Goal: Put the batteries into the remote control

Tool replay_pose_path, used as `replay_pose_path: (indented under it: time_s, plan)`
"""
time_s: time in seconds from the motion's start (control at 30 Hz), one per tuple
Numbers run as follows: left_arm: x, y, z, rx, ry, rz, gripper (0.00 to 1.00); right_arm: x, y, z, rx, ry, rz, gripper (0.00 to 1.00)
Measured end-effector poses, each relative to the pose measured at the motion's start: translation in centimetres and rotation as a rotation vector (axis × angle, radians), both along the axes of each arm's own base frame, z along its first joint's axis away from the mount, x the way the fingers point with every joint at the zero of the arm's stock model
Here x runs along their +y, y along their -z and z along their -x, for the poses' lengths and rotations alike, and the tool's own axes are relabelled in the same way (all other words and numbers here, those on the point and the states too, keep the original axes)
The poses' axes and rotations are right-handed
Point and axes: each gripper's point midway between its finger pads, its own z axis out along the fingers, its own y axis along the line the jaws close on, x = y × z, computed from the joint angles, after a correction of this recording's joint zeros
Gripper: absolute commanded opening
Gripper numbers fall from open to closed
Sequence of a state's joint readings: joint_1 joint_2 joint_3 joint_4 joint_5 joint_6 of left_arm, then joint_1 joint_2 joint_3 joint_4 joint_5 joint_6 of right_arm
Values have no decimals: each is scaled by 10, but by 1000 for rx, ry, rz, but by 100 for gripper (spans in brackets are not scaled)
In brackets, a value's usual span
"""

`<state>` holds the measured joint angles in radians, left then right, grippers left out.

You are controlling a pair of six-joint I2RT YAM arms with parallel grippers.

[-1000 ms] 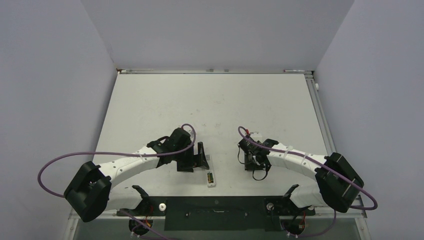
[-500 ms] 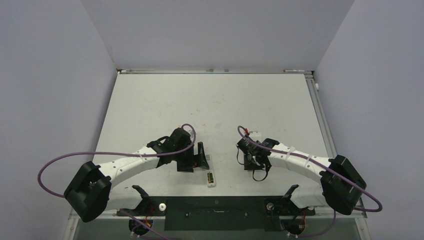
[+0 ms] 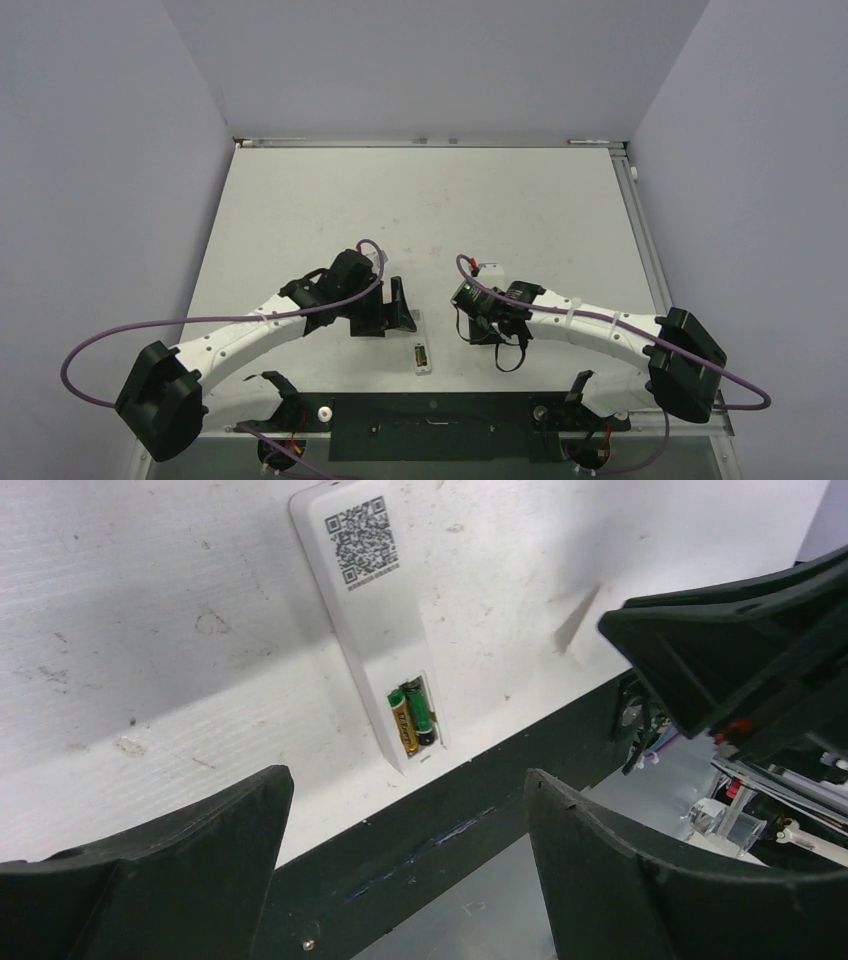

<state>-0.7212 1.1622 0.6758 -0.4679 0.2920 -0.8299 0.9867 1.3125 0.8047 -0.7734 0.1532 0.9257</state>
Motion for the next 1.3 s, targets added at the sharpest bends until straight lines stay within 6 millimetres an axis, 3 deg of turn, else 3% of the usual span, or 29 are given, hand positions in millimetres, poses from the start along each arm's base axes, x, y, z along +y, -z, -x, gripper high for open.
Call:
replay_pose_path:
  time_s: [0.33,0.47,0.6,0.73,0.93,1.13,1.3]
  plan:
    - [15,-59,-4,-158,8,49,85,44,-8,14,-20,-38,-10,19]
    - [27,-67,-2,-200,4,31,85,46,-7,16,-20,-25,-3,26]
    - [33,-66,3,-200,15,13,85,39,-8,17,-22,10,15,40]
    - [35,-63,5,-200,35,1,85,23,-8,27,-14,33,30,51]
    - [34,-62,6,-203,55,2,85,-26,4,54,28,98,96,64]
    - [29,-55,5,-175,74,-1,85,-52,9,61,30,179,113,66]
    - [26,-47,4,-153,96,-17,85,-78,30,64,61,260,166,66]
